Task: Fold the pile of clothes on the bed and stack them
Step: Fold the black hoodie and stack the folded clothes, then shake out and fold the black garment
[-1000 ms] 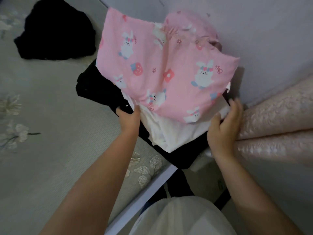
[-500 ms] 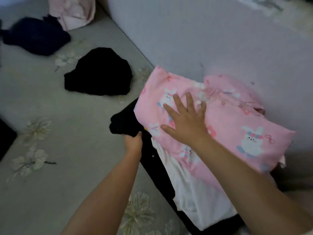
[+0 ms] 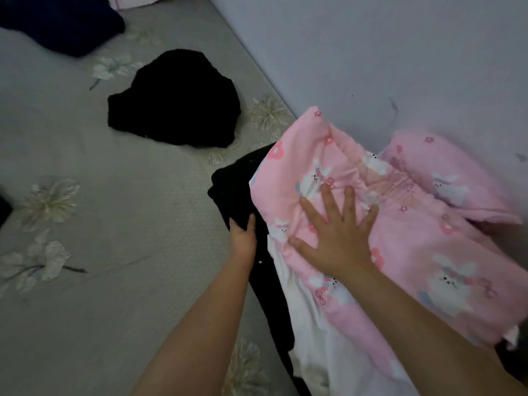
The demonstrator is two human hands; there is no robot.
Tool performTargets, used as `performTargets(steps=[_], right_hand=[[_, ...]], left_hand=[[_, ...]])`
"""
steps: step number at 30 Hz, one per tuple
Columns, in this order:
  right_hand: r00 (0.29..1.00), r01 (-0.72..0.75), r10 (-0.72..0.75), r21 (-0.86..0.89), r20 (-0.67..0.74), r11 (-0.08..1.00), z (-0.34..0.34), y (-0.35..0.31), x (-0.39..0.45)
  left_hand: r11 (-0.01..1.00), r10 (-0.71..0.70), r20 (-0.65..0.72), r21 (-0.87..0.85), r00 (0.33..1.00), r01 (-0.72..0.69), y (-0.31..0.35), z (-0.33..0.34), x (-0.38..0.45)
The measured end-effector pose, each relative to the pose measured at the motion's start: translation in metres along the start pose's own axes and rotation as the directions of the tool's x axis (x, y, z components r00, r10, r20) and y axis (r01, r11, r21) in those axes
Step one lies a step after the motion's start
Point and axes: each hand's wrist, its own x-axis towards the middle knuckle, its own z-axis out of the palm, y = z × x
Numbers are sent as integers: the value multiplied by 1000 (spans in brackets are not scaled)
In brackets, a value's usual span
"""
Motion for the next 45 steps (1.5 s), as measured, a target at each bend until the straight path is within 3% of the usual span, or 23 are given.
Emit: performTargets(steps=[3, 5, 6, 8, 10, 13, 15, 17, 19, 23, 27, 32, 39, 45], right_hand=[[999, -34, 34, 23, -14, 999, -2, -2, 2], [999, -38, 38, 7, -9, 999, -6, -3, 3], [999, -35, 35, -6, -1, 999, -7, -3, 3], [999, -35, 35, -29, 21, 999, -12, -2, 1], [999, -38, 40, -79, 22, 996, -21, -8, -4], [997, 12, -17, -66, -71, 998, -35, -33, -20], [963, 227, -225, -2, -150, 974, -42, -62, -36], [875, 472, -463, 29, -143, 881, -47, -97, -53], [786, 616, -608, 52, -117, 786, -54, -136, -69], [660, 751, -740, 95, -130, 653, -72, -210, -105], [600, 799, -793, 120, -104, 589, -83, -292, -135], [597, 801, -797, 121, -86, 587, -75, -406, -162], [724, 687, -689, 94, -13, 720, -30, -580, -157], [798, 599, -601, 43, 51, 800, 12, -670, -117]], left_hand=[[994, -106, 146, 10, 984, 105, -6, -8, -40], [965, -220, 253, 199, 942, 172, -12, -15, -68], [935, -212, 281, 338, 936, 110, -12, -21, -76], [814, -92, 286, 574, 954, -94, -6, -42, -81], [629, 60, 233, 746, 971, -219, 2, -69, -84], [378, 246, 166, 891, 955, -253, 11, -109, -96], [327, 302, 114, 920, 946, -215, 15, -133, -111], [317, 331, 29, 938, 943, -141, 19, -159, -129], [316, 355, -64, 947, 933, -55, 21, -185, -152], [350, 326, -251, 928, 911, 130, 19, -252, -196], [369, 324, -389, 891, 863, 263, 17, -335, -227], [359, 330, -448, 874, 831, 328, 1, -458, -239], [320, 282, -401, 896, 872, 309, -55, -652, -172], [338, 243, -350, 905, 905, 260, -100, -747, -88]])
